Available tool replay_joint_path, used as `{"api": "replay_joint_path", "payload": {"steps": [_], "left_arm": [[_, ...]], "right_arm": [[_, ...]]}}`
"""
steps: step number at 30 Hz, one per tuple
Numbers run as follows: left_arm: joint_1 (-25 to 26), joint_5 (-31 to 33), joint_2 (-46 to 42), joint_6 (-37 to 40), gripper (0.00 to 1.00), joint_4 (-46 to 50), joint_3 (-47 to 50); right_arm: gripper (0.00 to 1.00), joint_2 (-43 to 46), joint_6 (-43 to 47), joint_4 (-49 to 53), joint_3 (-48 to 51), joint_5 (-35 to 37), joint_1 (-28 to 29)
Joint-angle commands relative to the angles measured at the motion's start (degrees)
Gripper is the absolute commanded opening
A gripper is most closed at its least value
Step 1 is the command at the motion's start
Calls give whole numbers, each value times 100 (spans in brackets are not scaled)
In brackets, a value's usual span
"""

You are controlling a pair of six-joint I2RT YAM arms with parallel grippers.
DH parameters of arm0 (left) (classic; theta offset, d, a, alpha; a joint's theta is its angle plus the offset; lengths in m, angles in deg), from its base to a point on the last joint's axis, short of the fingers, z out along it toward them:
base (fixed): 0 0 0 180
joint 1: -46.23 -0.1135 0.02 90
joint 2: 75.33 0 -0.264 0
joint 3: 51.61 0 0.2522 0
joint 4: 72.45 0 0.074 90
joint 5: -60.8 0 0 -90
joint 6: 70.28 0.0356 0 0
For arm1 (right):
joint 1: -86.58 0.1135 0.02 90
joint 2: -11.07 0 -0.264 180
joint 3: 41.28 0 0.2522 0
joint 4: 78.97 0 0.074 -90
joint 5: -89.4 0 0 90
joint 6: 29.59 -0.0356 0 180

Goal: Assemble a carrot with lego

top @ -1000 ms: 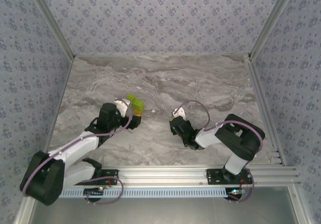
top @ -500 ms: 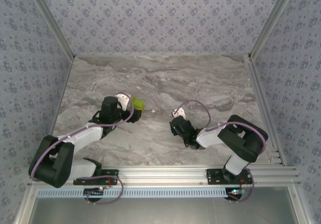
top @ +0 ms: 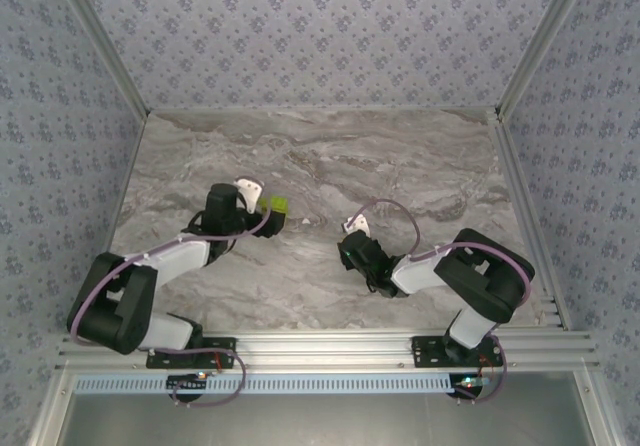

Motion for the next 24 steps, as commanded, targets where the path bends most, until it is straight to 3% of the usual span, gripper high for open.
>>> {"api": "replay_joint_path", "payload": {"steps": [1, 11, 19, 24], "left_arm": [[-29, -190, 212, 230, 97, -193, -330], [-82, -566, 618, 391, 92, -221, -676], [-126, -1091, 1007, 429, 67, -94, -975], [-144, -1259, 1037, 431, 58, -76, -1001]], "right_arm": [[30, -137, 46, 442, 21, -222, -18], [30, -255, 72, 472, -93, -311, -10], [29, -275, 115, 517, -159, -378, -31], [29, -311, 117, 508, -173, -414, -27]]}}
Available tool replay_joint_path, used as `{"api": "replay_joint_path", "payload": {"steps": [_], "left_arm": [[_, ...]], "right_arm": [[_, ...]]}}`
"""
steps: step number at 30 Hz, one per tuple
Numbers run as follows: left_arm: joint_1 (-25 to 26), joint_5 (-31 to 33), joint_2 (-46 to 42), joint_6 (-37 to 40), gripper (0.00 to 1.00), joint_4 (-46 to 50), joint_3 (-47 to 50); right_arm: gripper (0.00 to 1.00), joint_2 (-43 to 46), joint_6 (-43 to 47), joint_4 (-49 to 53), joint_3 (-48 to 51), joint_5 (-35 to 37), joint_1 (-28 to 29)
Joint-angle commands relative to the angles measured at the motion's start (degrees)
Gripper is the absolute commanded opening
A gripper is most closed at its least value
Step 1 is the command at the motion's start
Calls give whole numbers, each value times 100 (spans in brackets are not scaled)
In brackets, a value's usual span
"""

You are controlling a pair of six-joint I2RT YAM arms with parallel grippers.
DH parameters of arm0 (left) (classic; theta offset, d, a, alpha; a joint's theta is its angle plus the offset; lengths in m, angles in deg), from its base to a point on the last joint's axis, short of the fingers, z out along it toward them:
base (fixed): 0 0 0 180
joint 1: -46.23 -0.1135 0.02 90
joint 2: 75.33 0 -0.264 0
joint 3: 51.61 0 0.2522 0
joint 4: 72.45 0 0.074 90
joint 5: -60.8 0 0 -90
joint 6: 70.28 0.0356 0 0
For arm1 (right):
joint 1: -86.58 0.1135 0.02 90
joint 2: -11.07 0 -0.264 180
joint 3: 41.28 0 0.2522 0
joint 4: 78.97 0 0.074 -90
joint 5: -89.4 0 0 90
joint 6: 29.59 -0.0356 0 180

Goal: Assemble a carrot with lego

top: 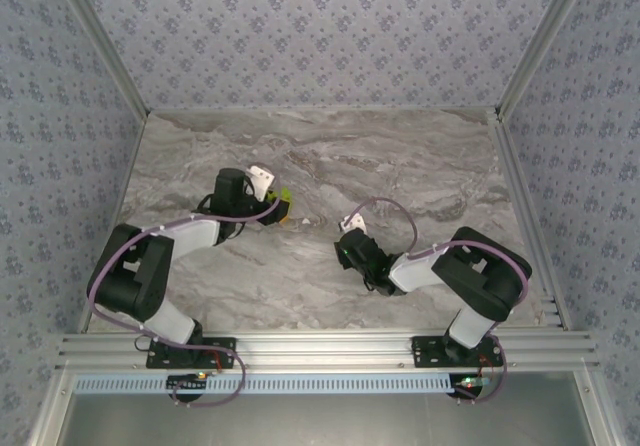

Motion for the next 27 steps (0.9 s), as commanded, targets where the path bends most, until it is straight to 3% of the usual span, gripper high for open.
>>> {"api": "replay_joint_path", "payload": {"steps": [1, 12, 17, 27], "left_arm": [[-52, -314, 36, 60, 56, -2, -154], [-52, -620, 53, 95, 43, 109, -177], [-52, -697, 75, 126, 50, 205, -197], [-52, -906, 212, 212, 55, 429, -339]], "right_arm": [[29, -211, 94, 489, -20, -224, -19], [29, -198, 111, 548, -64, -313, -41], [29, -168, 133, 576, -97, -391, -86], [29, -144, 176, 640, -151, -459, -148]]}}
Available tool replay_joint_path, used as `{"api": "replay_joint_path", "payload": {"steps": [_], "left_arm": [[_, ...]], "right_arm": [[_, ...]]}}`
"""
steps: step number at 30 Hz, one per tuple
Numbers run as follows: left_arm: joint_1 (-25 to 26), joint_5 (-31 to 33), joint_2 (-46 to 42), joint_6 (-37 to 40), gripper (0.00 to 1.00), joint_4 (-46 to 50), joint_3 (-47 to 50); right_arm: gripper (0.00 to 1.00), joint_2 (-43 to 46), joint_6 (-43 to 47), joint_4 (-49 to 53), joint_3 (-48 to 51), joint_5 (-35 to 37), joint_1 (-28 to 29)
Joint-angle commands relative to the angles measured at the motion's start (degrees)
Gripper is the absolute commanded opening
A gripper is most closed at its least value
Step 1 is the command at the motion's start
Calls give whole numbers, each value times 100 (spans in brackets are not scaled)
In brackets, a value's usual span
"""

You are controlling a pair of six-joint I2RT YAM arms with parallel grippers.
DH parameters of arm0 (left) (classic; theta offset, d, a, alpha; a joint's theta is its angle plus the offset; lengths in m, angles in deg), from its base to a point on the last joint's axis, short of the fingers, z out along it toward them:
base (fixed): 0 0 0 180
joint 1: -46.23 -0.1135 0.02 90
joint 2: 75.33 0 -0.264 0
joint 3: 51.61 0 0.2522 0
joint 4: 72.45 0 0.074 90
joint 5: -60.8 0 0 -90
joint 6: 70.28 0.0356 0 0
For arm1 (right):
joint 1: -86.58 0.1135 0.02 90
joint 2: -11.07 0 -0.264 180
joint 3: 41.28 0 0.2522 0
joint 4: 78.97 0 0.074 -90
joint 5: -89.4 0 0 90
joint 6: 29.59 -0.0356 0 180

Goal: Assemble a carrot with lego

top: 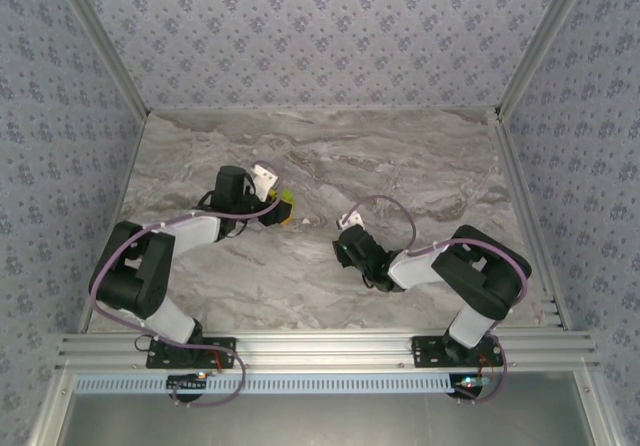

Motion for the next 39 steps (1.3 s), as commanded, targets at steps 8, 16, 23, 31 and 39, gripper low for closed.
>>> {"api": "replay_joint_path", "payload": {"steps": [8, 16, 23, 31, 39], "left_arm": [[4, -274, 187, 228, 45, 327, -267], [49, -368, 267, 327, 34, 497, -366], [49, -774, 241, 424, 26, 699, -396], [61, -1893, 126, 645, 24, 1362, -433], [391, -3346, 101, 1116, 22, 2389, -582]], "right_arm": [[29, -116, 53, 518, -12, -237, -71], [28, -69, 89, 544, -33, -276, -97], [27, 438, 480, 1061, -191, -940, -422], [25, 1461, 1009, 2811, -990, -2966, -1487], [23, 1323, 2197, 4692, -2228, -5375, -1872]]}}
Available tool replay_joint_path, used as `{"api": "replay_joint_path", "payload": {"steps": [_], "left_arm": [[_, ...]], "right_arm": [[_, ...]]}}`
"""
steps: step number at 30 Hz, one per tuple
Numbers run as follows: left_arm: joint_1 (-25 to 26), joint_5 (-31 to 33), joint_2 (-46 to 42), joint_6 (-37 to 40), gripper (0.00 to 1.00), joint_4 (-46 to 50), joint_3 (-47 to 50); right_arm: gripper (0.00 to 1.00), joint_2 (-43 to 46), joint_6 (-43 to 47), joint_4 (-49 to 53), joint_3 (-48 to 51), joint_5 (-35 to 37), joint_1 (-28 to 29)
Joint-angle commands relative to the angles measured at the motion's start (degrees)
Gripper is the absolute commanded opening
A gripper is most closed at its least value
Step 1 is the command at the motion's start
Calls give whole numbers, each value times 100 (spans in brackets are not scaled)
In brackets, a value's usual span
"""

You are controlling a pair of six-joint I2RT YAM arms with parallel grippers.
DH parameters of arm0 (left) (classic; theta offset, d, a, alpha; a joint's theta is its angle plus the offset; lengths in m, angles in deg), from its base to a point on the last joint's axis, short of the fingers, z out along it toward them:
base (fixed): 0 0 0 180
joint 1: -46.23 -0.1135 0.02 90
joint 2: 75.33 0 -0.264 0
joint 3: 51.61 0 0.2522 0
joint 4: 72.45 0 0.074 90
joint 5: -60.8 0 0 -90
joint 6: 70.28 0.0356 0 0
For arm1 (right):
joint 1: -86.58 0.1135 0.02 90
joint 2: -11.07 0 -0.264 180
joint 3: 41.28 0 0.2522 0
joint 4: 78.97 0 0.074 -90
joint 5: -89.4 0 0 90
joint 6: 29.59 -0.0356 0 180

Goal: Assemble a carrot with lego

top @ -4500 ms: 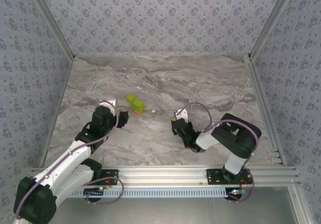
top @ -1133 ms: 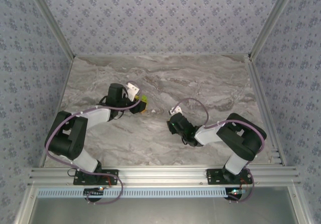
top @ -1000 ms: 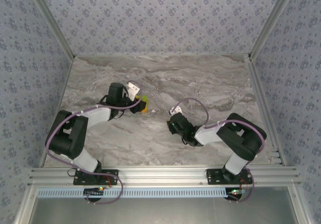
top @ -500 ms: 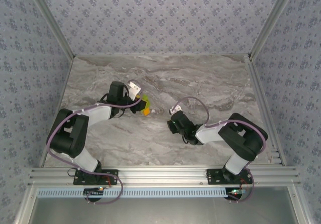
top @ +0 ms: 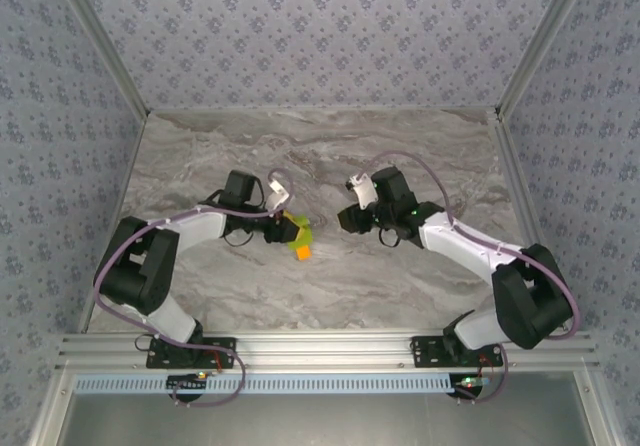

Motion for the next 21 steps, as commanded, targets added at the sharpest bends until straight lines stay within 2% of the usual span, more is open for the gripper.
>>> {"api": "replay_joint_path", "payload": {"steps": [1, 9, 21], "left_arm": [[161, -1128, -95, 444, 22, 744, -275], [404, -1746, -33, 1104, 21, 1678, -648], [428, -1819, 152, 1392, 20, 1953, -788]], "right_arm": [[23, -135, 826, 1271, -358, -1502, -113], [22, -899, 1579, 2253, -1294, -2929, -269], [21, -1192, 1360, 1832, -1423, -3114, -350]]}}
